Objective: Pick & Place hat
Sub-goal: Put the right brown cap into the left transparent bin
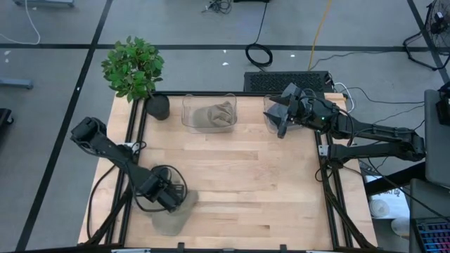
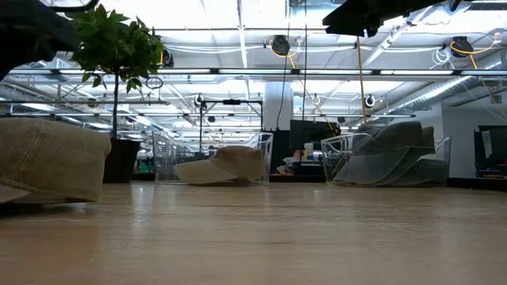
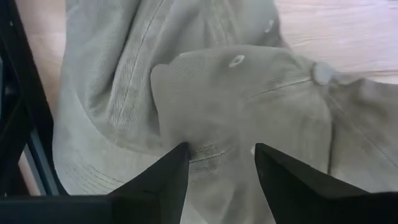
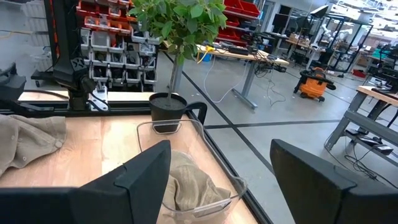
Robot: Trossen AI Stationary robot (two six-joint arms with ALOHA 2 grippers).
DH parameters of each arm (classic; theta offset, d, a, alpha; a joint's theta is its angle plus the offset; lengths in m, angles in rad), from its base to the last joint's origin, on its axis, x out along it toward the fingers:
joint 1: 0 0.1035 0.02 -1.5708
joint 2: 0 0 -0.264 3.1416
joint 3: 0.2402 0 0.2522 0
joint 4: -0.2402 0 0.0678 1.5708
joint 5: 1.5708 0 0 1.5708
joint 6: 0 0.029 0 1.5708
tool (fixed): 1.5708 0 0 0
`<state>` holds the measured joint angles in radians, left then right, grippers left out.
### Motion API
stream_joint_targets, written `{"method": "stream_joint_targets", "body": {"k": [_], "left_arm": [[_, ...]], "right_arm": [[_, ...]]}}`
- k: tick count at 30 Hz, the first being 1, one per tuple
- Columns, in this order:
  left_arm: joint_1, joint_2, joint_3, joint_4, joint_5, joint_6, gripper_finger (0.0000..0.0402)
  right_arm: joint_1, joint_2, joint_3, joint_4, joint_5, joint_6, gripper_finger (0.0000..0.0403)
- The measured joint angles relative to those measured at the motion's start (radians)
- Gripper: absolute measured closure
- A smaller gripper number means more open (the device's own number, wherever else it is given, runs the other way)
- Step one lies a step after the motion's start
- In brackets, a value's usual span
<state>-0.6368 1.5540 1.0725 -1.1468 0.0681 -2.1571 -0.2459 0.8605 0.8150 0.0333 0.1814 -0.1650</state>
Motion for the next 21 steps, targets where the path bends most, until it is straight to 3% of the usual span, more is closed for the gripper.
{"method": "stream_joint_targets", "body": {"k": [7,14,21], "left_arm": [[0.02,0.065,0.0,0.003,0.073,0.007,0.0225],[0.021,0.083,0.0,0.001,0.073,0.002,0.0253],[0.02,0.083,0.0,0.007,0.066,0.017,0.0343]], "right_arm": [[0.0,0.0,0.0,0.0,0.0,0.0,0.014],[0.0,0.0,0.0,0.0,0.0,0.0,0.014],[0.0,0.0,0.0,0.0,0.0,0.0,0.014]]}}
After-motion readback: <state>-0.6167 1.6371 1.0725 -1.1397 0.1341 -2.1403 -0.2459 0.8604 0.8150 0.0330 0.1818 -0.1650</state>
